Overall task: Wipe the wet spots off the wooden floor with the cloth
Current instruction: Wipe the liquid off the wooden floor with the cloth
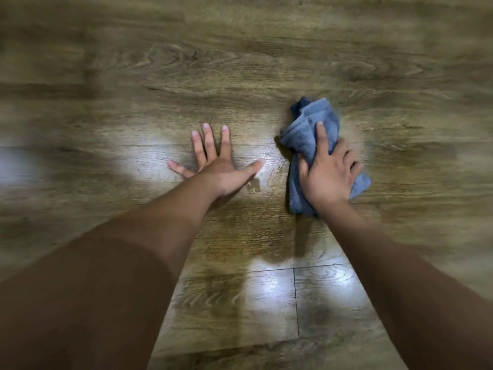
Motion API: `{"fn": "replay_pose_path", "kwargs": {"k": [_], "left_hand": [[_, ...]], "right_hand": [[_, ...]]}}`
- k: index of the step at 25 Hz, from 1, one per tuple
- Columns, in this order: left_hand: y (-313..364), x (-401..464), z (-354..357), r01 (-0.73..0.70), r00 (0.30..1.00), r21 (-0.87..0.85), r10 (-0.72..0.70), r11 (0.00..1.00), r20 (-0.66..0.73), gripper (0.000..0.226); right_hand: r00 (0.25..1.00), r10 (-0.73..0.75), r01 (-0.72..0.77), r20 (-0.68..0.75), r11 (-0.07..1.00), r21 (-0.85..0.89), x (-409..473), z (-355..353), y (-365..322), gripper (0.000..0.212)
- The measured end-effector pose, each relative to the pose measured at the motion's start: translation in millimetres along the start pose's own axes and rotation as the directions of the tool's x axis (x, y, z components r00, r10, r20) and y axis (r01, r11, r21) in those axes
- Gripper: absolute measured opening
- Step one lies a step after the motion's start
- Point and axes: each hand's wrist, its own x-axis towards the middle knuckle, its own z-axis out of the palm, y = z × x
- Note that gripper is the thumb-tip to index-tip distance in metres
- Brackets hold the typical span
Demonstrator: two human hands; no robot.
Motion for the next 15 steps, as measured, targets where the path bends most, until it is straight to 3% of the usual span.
{"fn": "replay_pose_path", "kwargs": {"k": [1, 3, 4, 7, 10, 12, 15], "left_hand": [[-10.9, 0.0, -1.0, -0.057, 0.984, -0.003, 0.056, 0.998, -0.168, 0.105], [-48.2, 2.3, -4.6, -0.166, 0.847, 0.036, 0.162, 0.985, -0.507, 0.072], [-69.6, 4.3, -5.0, -0.176, 0.78, 0.08, 0.189, 0.981, -0.596, 0.062], [-112.1, 15.9, 3.8, -0.121, 0.692, 0.16, 0.199, 0.98, -0.693, 0.045], [-110.7, 15.3, 8.8, -0.169, 0.661, 0.125, 0.206, 0.978, -0.722, 0.027], [-113.5, 14.1, 7.3, -0.19, 0.613, 0.137, 0.227, 0.972, -0.757, 0.025], [-113.0, 12.6, 2.3, -0.204, 0.617, 0.106, 0.211, 0.973, -0.758, 0.023]], "right_hand": [[1.0, -0.006, 0.006, -0.008, 1.0, 0.011, -20.3, 0.0, 0.8, 0.075], [0.999, -0.02, 0.02, -0.031, 1.0, 0.003, -70.1, 4.4, 0.9, 0.077], [0.999, -0.034, 0.034, -0.034, 0.999, 0.006, -98.5, 8.4, -2.1, 0.079], [0.979, -0.2, 0.2, 0.033, 0.979, 0.028, -171.3, 20.2, -27.1, 0.088], [0.912, -0.401, 0.402, 0.087, 0.916, 0.016, -194.2, 25.3, -47.3, 0.089], [0.866, -0.498, 0.498, 0.049, 0.867, 0.02, -165.1, 20.4, -53.4, 0.086], [0.835, -0.551, 0.551, -0.014, 0.834, 0.026, -79.5, 13.3, -61.1, 0.08]]}}
